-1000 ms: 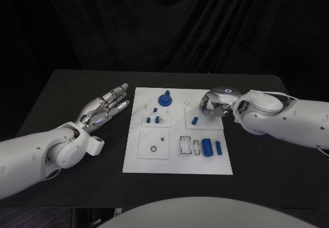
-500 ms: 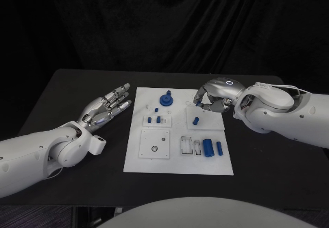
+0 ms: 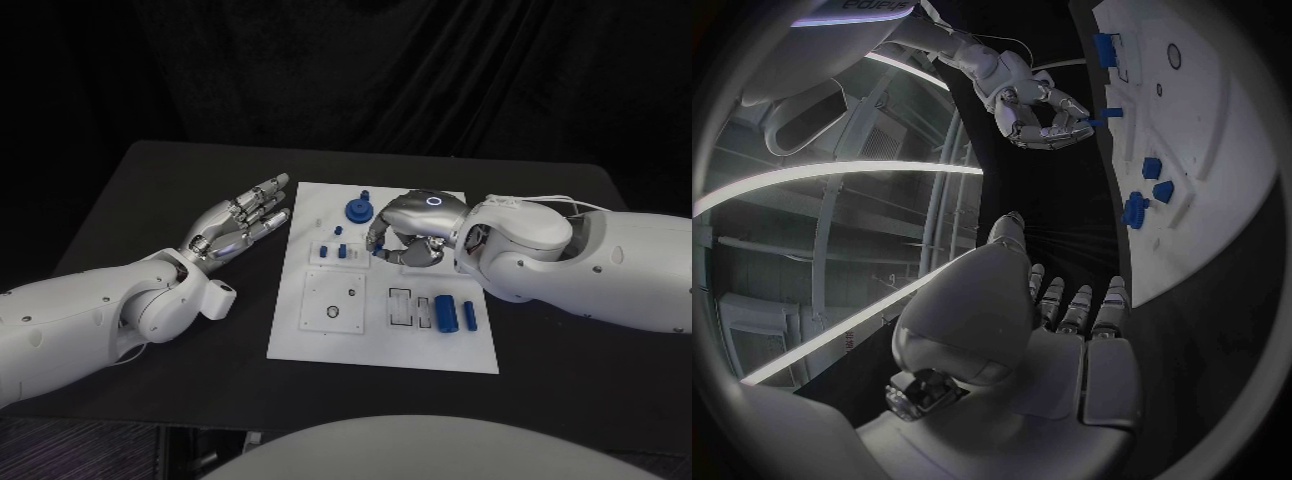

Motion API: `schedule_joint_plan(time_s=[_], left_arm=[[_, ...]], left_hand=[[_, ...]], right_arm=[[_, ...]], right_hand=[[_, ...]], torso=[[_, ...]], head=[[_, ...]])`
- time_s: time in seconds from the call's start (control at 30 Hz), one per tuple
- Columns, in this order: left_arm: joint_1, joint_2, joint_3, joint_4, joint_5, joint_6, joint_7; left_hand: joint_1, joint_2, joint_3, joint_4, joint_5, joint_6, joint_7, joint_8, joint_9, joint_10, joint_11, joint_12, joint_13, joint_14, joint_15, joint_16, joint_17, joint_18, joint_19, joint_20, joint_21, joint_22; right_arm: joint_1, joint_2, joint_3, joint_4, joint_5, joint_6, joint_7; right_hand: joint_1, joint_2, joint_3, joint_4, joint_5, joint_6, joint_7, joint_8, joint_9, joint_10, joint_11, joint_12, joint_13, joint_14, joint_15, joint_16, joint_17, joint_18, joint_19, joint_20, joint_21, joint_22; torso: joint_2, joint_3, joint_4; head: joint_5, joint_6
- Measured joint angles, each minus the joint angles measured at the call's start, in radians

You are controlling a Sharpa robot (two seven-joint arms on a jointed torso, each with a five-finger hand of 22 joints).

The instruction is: Assemble the parts on the task board

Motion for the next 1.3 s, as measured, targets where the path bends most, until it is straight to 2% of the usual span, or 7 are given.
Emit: schedule_joint_plan(time_s=[0.33,0.57,0.83,1.3], left_arm=[[0.000,0.011,0.000,-0.003,0.000,0.003,0.000],[0.000,0.017,0.000,-0.007,0.000,0.007,0.000],[-0.001,0.022,0.000,-0.009,0.000,0.014,0.000],[-0.002,0.025,0.000,-0.010,0.000,0.024,0.000]], left_hand=[[0.000,0.000,0.000,0.000,0.000,0.000,0.000,0.000,0.000,0.000,0.000,0.000,0.000,0.000,0.000,0.000,0.000,0.000,0.000,0.000,0.000,-0.002],[0.004,0.004,0.000,0.000,0.000,0.004,0.004,0.000,0.000,0.000,0.000,-0.004,0.000,0.000,0.000,0.000,0.000,0.000,0.000,0.000,0.000,-0.004],[0.003,0.003,0.003,-0.003,0.000,0.003,0.011,0.000,0.000,0.000,0.000,-0.004,-0.001,0.004,0.004,0.000,0.000,0.000,-0.004,0.004,0.000,-0.007],[0.003,0.003,0.003,-0.003,0.000,0.003,0.011,0.000,0.000,0.000,0.000,-0.004,-0.001,0.004,0.004,0.000,0.000,0.000,-0.004,0.004,0.000,-0.009]], right_arm=[[-0.053,0.087,0.000,-0.040,-0.071,0.060,-0.002],[-0.077,0.118,0.000,-0.054,-0.094,0.077,-0.002],[-0.084,0.129,0.000,-0.064,-0.106,0.082,-0.002],[-0.090,0.135,0.000,-0.064,-0.112,0.082,-0.001]], right_hand=[[0.000,0.000,0.000,0.000,0.000,-0.003,0.004,-0.005,0.006,0.003,0.003,-0.006,-0.002,0.015,-0.002,0.033,0.035,0.000,0.015,0.001,0.042,0.000],[0.000,0.000,0.000,-0.006,0.000,-0.003,0.004,-0.005,0.008,0.003,0.004,-0.010,-0.004,0.015,-0.002,0.033,0.026,0.000,0.015,0.001,0.038,0.000],[0.000,0.000,0.000,-0.006,0.000,-0.003,0.004,-0.009,0.008,0.003,0.004,-0.010,-0.005,0.015,-0.002,0.033,0.032,0.000,0.015,0.001,0.038,0.000],[0.004,-0.004,0.000,-0.011,0.000,-0.007,0.000,-0.009,0.012,0.012,0.002,-0.012,-0.004,0.015,-0.002,0.037,0.037,0.000,0.015,0.001,0.043,0.000]], torso=[[0.001,0.0012,0.0024],[0.002,0.0016,0.0031],[0.003,0.0015,0.0025],[0.002,0.0016,0.0016]], head=[[0.021,0.000],[0.033,0.000],[0.044,0.000],[0.054,0.000]])
